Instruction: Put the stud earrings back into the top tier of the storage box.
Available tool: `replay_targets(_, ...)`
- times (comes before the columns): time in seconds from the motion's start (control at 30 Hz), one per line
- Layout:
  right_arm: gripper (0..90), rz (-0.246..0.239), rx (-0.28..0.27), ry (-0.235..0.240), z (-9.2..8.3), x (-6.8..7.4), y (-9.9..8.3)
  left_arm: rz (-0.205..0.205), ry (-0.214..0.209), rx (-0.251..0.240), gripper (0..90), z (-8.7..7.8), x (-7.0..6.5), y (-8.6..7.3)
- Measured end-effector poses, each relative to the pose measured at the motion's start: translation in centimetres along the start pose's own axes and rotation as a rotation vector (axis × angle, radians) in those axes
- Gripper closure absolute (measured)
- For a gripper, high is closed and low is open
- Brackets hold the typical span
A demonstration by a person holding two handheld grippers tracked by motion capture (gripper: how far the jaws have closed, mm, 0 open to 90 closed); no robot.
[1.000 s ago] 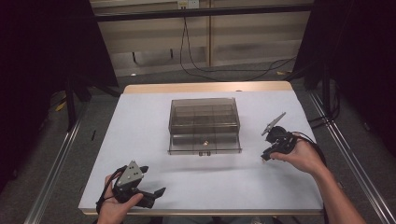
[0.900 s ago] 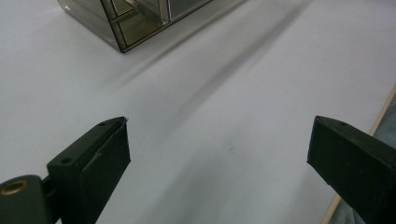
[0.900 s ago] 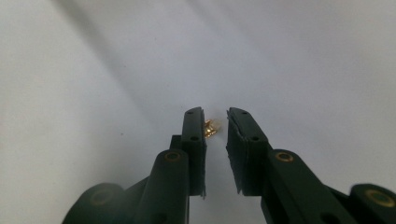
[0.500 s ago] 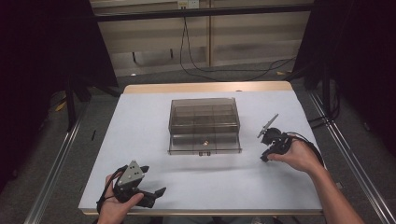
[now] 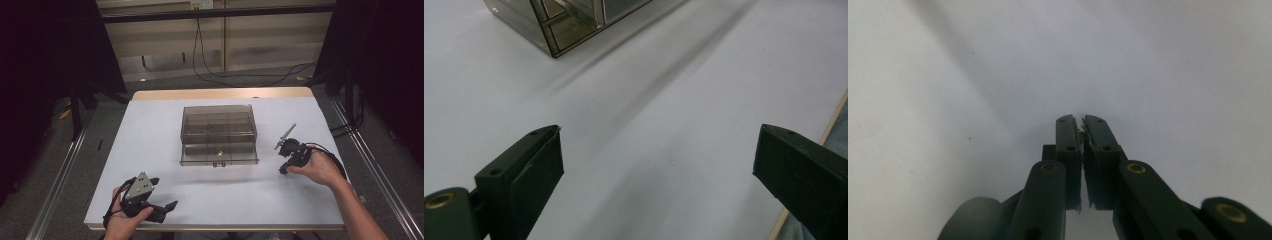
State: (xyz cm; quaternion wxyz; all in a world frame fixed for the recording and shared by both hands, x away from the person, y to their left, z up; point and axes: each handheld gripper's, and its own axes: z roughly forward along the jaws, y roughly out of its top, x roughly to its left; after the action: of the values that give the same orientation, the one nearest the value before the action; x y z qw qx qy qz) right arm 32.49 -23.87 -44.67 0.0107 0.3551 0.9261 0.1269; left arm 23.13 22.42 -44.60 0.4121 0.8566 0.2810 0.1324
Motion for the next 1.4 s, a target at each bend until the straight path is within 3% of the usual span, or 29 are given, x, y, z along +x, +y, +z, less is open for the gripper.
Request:
replay_targets(0.27, 86.4, 0.008, -0.048, 0.020, -0.6, 0.1, -0.2, 0.002, 0.002, 0.000, 5.7, 0.0, 0.0, 0.0)
replay_targets(0.83, 86.5, 0.026, -0.218, 0.098, -2.7, 0.3, -0.6, 0.004, 0.000, -0.004, 5.6, 0.0, 0.0, 0.0)
replay_targets(1.07, 86.5, 0.031, -0.268, 0.105, -3.5, 0.5, -0.7, 0.004, 0.000, -0.003, 5.6, 0.0, 0.0, 0.0)
replay_targets(1.4, 86.5, 0.000, -0.320, 0.106, -4.6, 1.0, 0.0, 0.001, 0.000, -0.003, 5.6, 0.0, -0.1, 0.0)
